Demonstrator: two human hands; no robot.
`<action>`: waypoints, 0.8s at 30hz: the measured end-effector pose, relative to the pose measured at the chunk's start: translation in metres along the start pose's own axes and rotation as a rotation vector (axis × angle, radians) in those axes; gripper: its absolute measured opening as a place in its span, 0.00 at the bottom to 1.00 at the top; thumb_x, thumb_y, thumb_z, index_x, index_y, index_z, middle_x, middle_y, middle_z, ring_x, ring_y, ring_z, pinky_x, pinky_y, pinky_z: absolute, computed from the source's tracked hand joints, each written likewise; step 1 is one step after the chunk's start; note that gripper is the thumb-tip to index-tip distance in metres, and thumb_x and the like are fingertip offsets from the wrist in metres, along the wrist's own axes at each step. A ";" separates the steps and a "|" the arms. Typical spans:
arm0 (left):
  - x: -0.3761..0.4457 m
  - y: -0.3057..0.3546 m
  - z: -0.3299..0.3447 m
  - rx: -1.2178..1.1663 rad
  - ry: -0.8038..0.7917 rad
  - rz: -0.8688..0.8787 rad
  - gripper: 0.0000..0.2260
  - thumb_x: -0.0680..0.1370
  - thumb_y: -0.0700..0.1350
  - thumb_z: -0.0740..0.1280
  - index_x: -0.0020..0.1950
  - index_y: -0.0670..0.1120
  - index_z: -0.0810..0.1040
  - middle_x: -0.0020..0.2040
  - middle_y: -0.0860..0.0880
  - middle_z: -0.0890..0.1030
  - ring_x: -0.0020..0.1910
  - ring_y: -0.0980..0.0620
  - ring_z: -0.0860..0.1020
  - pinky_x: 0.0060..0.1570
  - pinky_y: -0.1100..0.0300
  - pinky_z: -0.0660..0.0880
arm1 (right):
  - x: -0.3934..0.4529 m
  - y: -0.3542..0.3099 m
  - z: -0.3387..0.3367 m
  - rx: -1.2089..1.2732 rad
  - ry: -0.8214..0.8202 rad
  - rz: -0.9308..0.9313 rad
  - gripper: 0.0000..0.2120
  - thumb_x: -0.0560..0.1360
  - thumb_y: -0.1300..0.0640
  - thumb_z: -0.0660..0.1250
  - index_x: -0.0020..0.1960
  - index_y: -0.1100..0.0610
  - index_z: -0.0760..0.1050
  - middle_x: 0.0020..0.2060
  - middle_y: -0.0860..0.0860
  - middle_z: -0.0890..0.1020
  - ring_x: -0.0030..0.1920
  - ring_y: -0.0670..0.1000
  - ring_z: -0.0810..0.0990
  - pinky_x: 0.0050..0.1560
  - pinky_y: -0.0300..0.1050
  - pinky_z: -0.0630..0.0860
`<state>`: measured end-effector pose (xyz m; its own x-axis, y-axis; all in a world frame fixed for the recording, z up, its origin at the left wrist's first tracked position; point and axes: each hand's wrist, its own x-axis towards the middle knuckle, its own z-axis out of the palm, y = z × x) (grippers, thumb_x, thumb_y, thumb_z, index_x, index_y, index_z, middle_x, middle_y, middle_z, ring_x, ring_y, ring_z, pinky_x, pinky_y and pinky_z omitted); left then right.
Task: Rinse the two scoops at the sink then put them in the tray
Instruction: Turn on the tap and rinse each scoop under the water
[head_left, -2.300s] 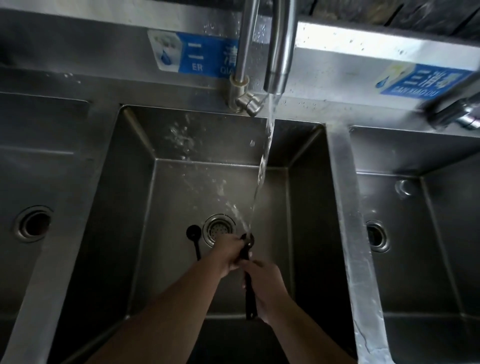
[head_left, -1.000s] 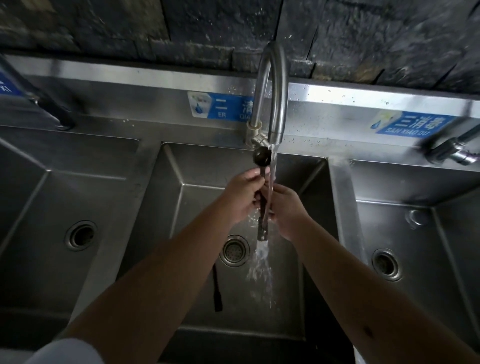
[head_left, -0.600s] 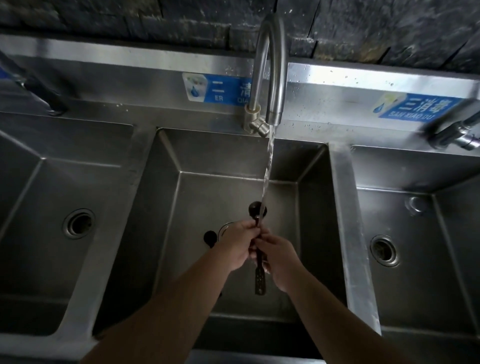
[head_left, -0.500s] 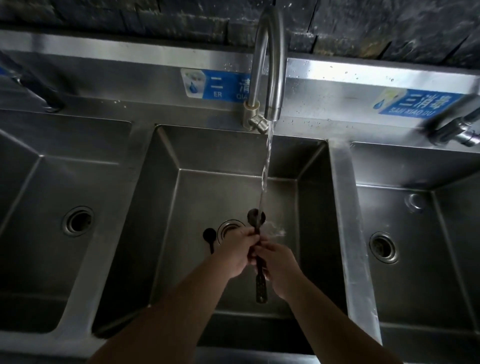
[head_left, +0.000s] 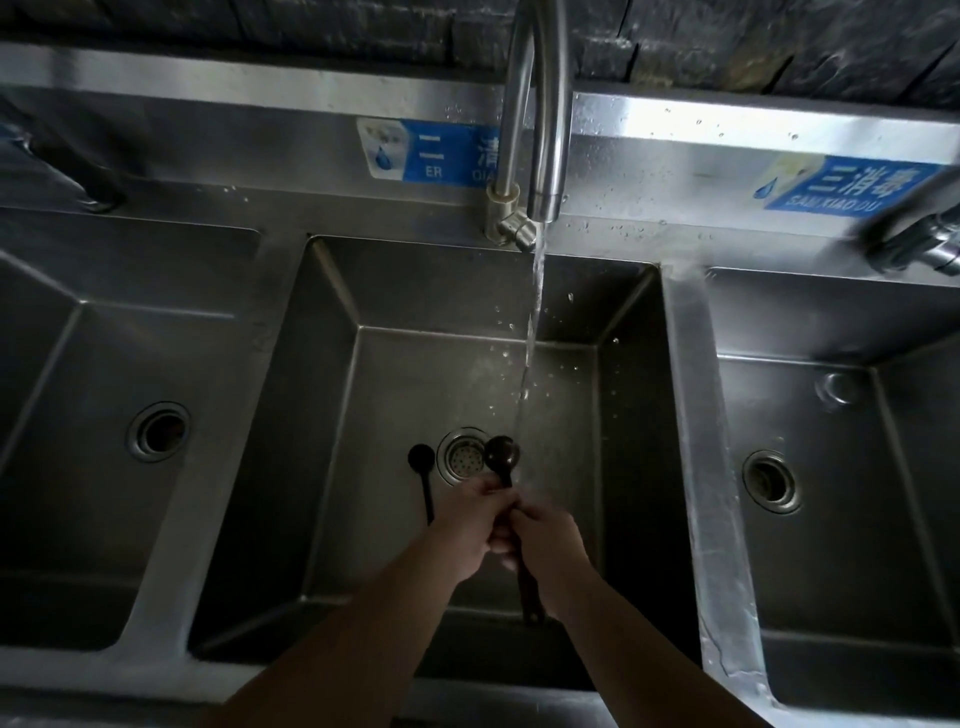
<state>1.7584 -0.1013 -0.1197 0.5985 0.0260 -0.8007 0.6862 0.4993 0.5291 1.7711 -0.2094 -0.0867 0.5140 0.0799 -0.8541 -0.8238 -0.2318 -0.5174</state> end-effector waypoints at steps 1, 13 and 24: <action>0.002 0.002 0.000 -0.009 -0.008 0.010 0.06 0.79 0.38 0.63 0.51 0.40 0.79 0.32 0.44 0.79 0.22 0.51 0.73 0.20 0.61 0.68 | 0.001 -0.003 0.000 0.041 -0.021 0.014 0.12 0.81 0.61 0.61 0.48 0.59 0.84 0.34 0.57 0.84 0.30 0.50 0.79 0.30 0.43 0.73; 0.019 0.089 0.014 0.048 -0.066 0.257 0.10 0.79 0.35 0.62 0.59 0.40 0.77 0.30 0.47 0.80 0.23 0.52 0.74 0.21 0.61 0.68 | 0.017 -0.085 0.006 0.237 -0.171 -0.158 0.14 0.83 0.63 0.56 0.57 0.66 0.78 0.42 0.62 0.81 0.35 0.53 0.79 0.35 0.44 0.72; 0.007 0.190 0.036 0.056 -0.123 0.530 0.08 0.78 0.36 0.64 0.50 0.47 0.79 0.29 0.52 0.81 0.25 0.55 0.78 0.22 0.64 0.70 | 0.002 -0.177 0.020 0.253 -0.287 -0.486 0.11 0.82 0.64 0.58 0.51 0.65 0.78 0.40 0.61 0.80 0.38 0.55 0.78 0.40 0.48 0.70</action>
<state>1.9077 -0.0374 -0.0142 0.9099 0.1579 -0.3836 0.2967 0.3986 0.8678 1.9134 -0.1491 0.0024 0.7887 0.3843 -0.4799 -0.5610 0.1305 -0.8175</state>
